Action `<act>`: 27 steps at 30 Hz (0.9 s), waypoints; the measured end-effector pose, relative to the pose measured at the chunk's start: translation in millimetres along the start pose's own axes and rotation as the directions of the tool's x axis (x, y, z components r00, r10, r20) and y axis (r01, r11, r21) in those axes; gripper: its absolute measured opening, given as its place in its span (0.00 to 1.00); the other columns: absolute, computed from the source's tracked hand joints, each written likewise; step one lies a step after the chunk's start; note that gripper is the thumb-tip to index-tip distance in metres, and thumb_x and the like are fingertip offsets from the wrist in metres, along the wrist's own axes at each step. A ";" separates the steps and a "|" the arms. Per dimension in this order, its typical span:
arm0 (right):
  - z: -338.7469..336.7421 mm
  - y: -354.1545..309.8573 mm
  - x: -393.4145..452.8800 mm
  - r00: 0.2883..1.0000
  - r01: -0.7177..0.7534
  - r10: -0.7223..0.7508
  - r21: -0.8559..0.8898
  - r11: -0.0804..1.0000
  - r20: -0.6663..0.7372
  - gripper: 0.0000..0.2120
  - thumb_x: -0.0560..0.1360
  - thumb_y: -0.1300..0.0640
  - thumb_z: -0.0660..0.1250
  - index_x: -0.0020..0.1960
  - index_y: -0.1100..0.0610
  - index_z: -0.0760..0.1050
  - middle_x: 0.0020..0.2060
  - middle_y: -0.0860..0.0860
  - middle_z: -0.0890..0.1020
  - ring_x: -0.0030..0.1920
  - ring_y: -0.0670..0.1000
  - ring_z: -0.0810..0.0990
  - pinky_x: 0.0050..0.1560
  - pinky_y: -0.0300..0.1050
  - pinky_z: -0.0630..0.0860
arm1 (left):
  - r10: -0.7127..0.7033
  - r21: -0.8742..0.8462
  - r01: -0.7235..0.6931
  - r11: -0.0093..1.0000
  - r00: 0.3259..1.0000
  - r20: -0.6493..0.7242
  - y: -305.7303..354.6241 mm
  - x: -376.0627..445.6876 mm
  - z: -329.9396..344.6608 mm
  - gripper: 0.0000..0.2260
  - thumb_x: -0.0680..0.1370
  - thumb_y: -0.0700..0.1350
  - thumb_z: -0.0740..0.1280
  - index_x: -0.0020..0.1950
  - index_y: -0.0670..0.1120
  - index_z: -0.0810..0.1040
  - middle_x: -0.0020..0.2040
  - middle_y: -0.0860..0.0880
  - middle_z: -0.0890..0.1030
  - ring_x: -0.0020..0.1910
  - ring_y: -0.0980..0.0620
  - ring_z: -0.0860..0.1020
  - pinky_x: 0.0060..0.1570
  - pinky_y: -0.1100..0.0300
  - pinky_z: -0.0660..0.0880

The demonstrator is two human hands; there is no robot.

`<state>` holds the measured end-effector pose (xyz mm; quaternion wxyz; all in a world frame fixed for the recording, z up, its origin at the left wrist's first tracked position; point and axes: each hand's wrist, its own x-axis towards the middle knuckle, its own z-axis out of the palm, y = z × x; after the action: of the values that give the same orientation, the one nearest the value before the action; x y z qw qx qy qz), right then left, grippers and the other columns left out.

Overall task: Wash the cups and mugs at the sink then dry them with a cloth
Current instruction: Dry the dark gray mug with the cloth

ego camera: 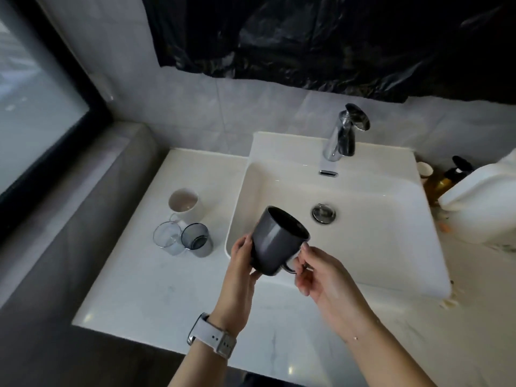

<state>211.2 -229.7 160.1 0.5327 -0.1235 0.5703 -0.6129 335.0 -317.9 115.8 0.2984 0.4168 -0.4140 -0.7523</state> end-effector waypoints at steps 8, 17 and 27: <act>27.7 6.0 40.2 0.993 0.117 -0.104 -0.313 0.943 0.060 0.17 0.81 0.58 0.59 0.33 0.59 0.64 0.30 0.54 0.68 0.31 0.53 0.71 0.34 0.41 0.68 | 0.035 0.305 0.024 0.952 0.982 -0.186 43.6 -4.4 -58.9 0.10 0.79 0.39 0.66 0.58 0.48 0.81 0.57 0.52 0.83 0.57 0.55 0.79 0.56 0.63 0.74; 86.0 12.4 85.7 0.983 0.163 -0.183 -0.363 0.917 -0.021 0.16 0.80 0.57 0.60 0.34 0.60 0.66 0.29 0.51 0.69 0.30 0.51 0.72 0.35 0.43 0.67 | 0.133 0.576 0.062 0.815 0.948 -0.289 100.0 96.8 -169.7 0.06 0.78 0.39 0.66 0.50 0.48 0.80 0.49 0.50 0.83 0.48 0.49 0.79 0.43 0.61 0.72; 177.7 46.7 137.4 0.905 0.163 -0.265 -0.305 0.938 -0.332 0.16 0.80 0.58 0.60 0.35 0.63 0.67 0.30 0.54 0.71 0.30 0.52 0.71 0.30 0.36 0.67 | -0.202 0.920 0.037 0.391 0.978 0.046 80.6 222.8 -251.6 0.09 0.78 0.51 0.68 0.46 0.46 0.79 0.41 0.50 0.80 0.42 0.52 0.77 0.43 0.63 0.71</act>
<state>314.8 -429.4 115.3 0.3235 -0.1405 0.7208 -0.5967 457.6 -627.6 23.4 -0.0654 0.4825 -0.7478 -0.4513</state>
